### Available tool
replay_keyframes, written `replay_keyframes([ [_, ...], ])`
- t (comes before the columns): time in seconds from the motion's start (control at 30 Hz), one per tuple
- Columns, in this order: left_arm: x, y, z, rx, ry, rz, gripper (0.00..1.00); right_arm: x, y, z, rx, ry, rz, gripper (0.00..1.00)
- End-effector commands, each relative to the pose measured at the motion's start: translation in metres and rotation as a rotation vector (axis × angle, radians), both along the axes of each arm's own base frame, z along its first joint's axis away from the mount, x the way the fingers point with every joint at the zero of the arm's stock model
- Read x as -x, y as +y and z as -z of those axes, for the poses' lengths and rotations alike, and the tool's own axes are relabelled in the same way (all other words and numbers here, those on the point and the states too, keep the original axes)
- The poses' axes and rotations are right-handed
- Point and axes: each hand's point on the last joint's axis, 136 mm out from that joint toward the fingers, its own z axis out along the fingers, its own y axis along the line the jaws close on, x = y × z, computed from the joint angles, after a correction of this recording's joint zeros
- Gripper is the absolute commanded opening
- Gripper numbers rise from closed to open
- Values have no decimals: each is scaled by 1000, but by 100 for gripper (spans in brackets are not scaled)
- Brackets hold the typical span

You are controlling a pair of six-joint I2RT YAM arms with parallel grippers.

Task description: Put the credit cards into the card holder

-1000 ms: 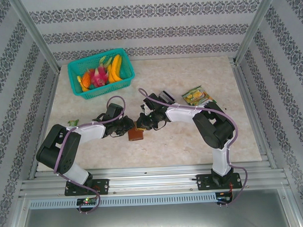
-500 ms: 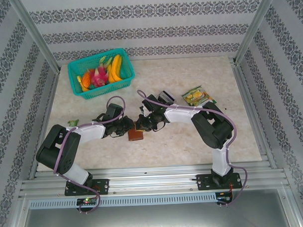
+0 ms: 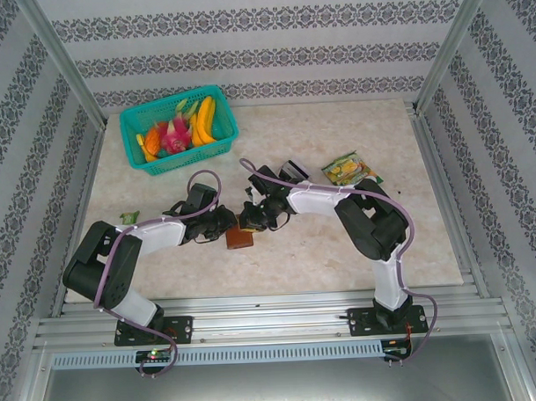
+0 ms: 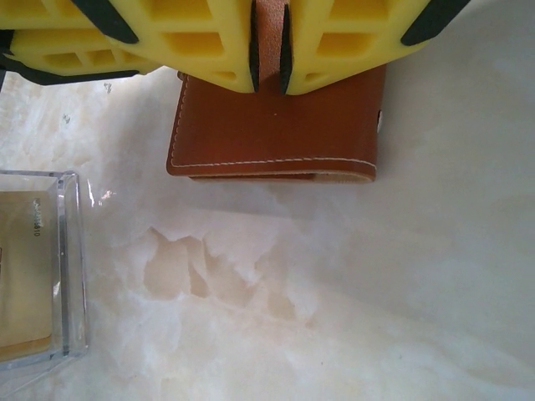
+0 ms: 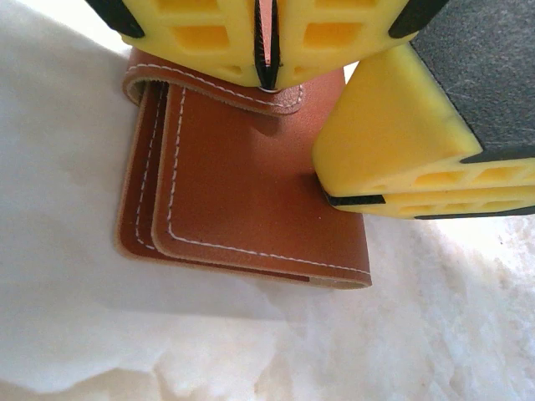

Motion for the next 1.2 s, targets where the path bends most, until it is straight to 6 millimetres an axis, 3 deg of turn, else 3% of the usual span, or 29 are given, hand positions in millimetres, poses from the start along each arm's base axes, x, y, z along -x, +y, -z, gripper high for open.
replay_keyframes([
  [0.0,10,6,7,-10,38,-14,19,7,-6,22,92,15,-22,13],
  [0.3,9,9,4,-5,5,-32,18,11,-12,34,207,34,-45,13],
  [0.53,9,23,-15,-39,-78,-71,21,12,-21,44,311,30,-64,12],
  [0.67,16,37,-1,-95,-19,-125,20,12,-20,44,341,26,-85,12],
  [0.83,21,39,16,-103,39,-143,15,15,-15,44,369,19,-118,12],
  [1.17,20,35,23,-81,45,-133,12,13,-16,47,484,-1,-166,13],
])
